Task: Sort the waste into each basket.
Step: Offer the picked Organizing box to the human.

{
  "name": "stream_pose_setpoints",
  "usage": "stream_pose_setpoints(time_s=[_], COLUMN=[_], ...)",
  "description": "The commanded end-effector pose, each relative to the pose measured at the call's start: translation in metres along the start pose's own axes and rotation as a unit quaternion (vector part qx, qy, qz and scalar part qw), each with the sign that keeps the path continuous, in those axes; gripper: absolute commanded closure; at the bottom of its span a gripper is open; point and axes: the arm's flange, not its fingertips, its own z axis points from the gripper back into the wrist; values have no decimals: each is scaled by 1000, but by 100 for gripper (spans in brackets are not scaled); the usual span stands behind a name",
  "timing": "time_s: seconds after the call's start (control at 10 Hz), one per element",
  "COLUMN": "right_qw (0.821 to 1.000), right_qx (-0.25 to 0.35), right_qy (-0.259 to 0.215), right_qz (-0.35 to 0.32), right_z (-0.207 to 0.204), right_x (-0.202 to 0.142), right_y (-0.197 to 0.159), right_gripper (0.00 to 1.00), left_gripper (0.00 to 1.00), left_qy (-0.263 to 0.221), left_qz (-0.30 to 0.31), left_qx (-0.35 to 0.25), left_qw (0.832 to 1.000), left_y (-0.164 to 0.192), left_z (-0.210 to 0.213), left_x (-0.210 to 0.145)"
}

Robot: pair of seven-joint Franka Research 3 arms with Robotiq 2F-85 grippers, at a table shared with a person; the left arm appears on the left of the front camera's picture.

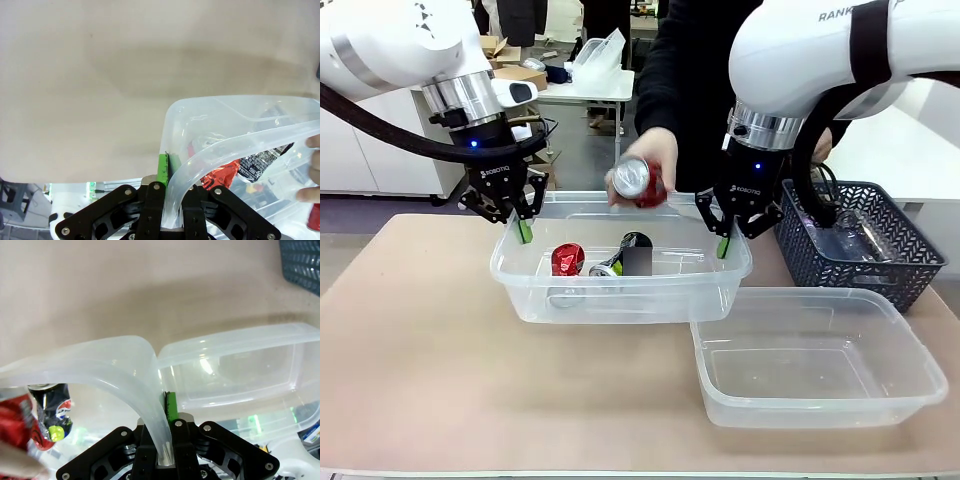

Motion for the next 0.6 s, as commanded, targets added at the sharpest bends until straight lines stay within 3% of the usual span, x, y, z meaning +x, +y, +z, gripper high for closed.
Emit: stream_pose_setpoints(time_s=[0.0, 0.5], right_qw=[1000, 1000], right_qx=[6, 6], right_qy=[-6, -6], right_qz=[-6, -6], right_z=[2, 2], right_x=[4, 4], right_y=[0, 0], right_gripper=[97, 97], left_gripper=[95, 95], left_qy=[-3, -3], left_qz=[2, 2], left_qx=[-1, -1], left_qw=[1000, 1000], left_y=[0, 0], left_z=[4, 4], left_x=[-4, -4])
